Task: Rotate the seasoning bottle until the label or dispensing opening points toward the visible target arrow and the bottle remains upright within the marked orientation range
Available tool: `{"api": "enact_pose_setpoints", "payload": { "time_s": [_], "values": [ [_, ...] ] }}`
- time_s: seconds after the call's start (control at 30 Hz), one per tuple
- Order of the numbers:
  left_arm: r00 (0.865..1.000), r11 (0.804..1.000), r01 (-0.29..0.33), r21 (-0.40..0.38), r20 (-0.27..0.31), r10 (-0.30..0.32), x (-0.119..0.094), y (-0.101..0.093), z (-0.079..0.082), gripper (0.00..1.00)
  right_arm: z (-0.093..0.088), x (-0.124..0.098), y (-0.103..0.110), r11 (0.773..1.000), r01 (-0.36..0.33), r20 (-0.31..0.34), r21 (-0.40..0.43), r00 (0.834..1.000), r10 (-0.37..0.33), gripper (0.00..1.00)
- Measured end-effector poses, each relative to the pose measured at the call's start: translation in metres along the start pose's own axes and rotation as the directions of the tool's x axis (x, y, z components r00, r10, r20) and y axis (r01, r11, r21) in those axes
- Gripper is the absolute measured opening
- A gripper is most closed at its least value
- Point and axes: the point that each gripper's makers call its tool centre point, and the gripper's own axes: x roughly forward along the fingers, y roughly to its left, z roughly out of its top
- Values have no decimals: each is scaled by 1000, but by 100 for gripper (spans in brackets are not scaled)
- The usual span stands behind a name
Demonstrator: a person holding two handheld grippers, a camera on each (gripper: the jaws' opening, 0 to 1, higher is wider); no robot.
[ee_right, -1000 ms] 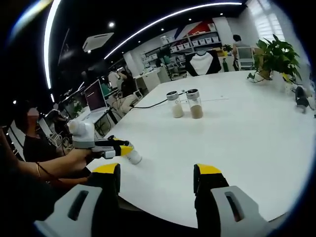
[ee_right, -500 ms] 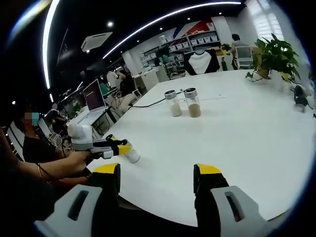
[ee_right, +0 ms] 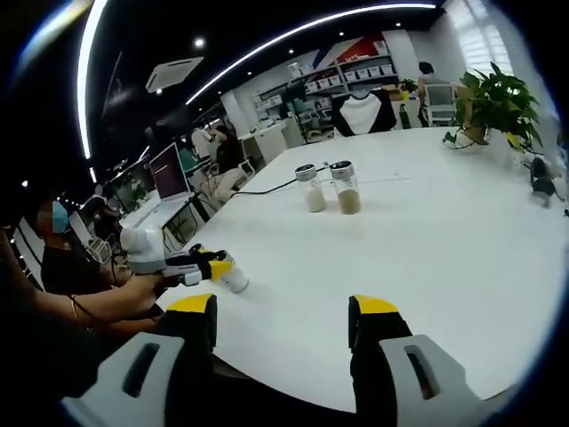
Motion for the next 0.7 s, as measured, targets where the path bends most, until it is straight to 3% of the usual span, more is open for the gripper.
{"api": "enact_pose_setpoints", "payload": {
  "time_s": [0.2, 0.27, 0.33, 0.63, 0.7],
  "values": [
    [999, 999, -36, -4, 0, 36, 5, 13, 5, 32, 5, 5, 2, 1000, -9, 6, -8, 1000, 9, 59],
    [999, 999, -43, -33, 8, 44, 6, 19, 6, 32, 13, 6, 6, 999, -31, 47, -14, 998, 31, 59],
    [999, 998, -51, -46, 7, 51, 7, 22, 6, 32, 14, 6, 7, 999, -29, 48, -22, 998, 30, 59],
    [998, 998, -63, -25, -19, 63, 9, 23, -2, 32, 17, 8, 5, 999, -9, 46, -52, 999, 11, 59],
    [998, 997, -69, -41, -2, 69, 10, 23, 0, 32, 16, 8, 5, 999, -8, 42, -48, 999, 10, 59]
  ]
}}
